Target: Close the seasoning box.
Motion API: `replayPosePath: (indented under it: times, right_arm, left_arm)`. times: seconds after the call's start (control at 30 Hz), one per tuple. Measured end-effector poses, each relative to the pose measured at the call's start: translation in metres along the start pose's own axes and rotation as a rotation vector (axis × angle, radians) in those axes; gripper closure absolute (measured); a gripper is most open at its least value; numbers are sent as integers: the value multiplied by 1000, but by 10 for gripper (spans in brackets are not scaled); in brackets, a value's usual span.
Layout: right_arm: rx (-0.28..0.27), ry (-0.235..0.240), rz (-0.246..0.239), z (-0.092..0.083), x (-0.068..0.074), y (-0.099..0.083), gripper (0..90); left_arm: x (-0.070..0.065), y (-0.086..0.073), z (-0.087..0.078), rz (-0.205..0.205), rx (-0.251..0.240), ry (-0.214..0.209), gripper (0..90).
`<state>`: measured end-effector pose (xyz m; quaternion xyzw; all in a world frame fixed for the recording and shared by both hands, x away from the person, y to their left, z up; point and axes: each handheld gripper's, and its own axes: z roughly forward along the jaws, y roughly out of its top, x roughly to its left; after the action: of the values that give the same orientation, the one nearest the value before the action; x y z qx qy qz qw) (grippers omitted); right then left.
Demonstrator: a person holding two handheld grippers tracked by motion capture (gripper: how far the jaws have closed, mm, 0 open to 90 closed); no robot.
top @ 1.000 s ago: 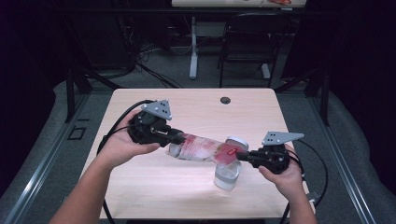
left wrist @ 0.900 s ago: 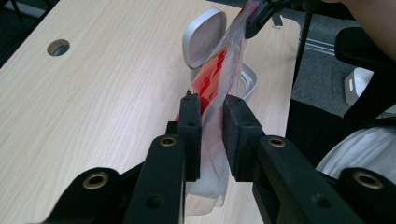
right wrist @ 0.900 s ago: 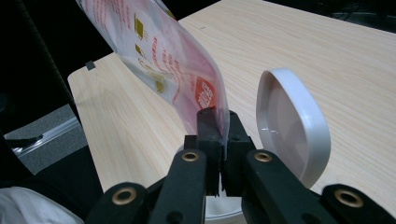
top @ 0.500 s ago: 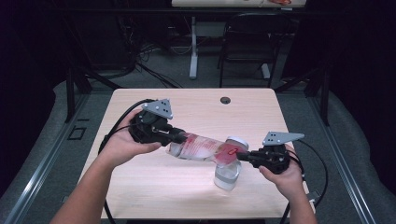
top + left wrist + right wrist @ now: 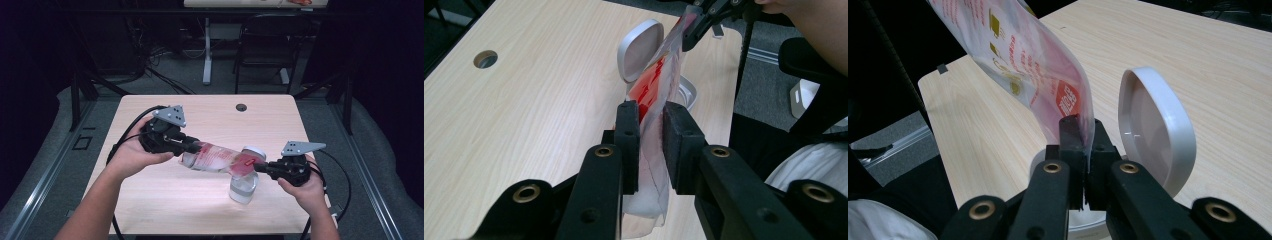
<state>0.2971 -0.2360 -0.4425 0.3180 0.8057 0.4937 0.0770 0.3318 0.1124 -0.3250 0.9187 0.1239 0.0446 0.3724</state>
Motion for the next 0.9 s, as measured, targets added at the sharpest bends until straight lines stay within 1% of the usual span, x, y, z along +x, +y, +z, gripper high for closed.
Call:
replayPosePath:
  times: [0.13,0.33,0.6,0.9]
  right_arm:
    - [1,-2,1,0,0,0,891]
    - [3,-2,2,0,-1,0,890]
    - [0,-1,1,0,0,0,890]
    - [1,-2,-1,1,1,0,888]
  left_arm:
    - [0,1,0,-3,-5,-1,783]
    - [0,1,0,4,-3,-4,783]
    - [0,-1,0,-5,-10,-3,783]
    - [0,-2,0,-3,-10,-4,783]
